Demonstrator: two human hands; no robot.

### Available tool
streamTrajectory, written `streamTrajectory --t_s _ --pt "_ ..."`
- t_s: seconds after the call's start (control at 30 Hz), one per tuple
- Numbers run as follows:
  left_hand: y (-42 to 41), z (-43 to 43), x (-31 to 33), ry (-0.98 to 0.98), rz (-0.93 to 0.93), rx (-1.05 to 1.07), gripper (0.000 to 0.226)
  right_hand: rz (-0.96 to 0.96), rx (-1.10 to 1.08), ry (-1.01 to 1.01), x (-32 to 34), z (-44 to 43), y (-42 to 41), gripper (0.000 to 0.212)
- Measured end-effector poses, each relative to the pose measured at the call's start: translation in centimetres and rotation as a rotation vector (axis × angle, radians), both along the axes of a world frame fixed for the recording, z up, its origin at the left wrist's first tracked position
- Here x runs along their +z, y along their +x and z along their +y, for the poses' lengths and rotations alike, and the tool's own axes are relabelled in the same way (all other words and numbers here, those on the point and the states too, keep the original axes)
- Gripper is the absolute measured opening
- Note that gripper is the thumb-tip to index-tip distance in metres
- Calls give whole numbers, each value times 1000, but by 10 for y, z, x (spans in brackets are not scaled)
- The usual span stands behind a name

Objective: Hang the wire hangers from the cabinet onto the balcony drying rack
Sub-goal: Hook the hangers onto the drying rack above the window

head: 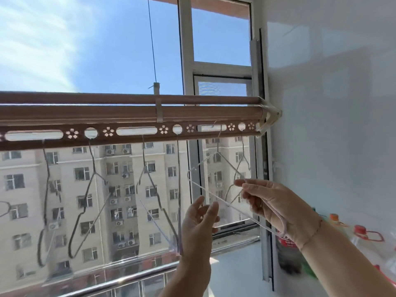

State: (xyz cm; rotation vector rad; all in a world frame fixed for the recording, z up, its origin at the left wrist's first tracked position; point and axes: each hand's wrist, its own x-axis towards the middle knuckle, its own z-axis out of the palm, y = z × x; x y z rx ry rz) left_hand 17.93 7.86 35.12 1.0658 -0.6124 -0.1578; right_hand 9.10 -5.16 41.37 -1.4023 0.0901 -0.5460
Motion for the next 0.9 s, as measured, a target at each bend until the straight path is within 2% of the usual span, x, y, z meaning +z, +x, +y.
streamTrajectory --t_s 0.17,0.4,0.53,0.77,0.83,0.9 --pt "12 3 4 7 -24 -22 50 -8 -34 8 9 5 14 18" --pt "21 6 -8 41 -16 -51 50 98 -82 -7 15 8 36 16" --pt "22 15 -28 117 -36 -55 60 153 -69 -59 0 8 36 25" --pt "26 40 -65 213 -39 -64 62 7 -414 -395 -19 15 5 51" --pt "24 48 -82 285 -40 -63 54 -68 -538 -403 -34 17 -8 46" --pt "23 57 -104 388 20 -62 60 -129 -661 -393 -59 13 -22 35"
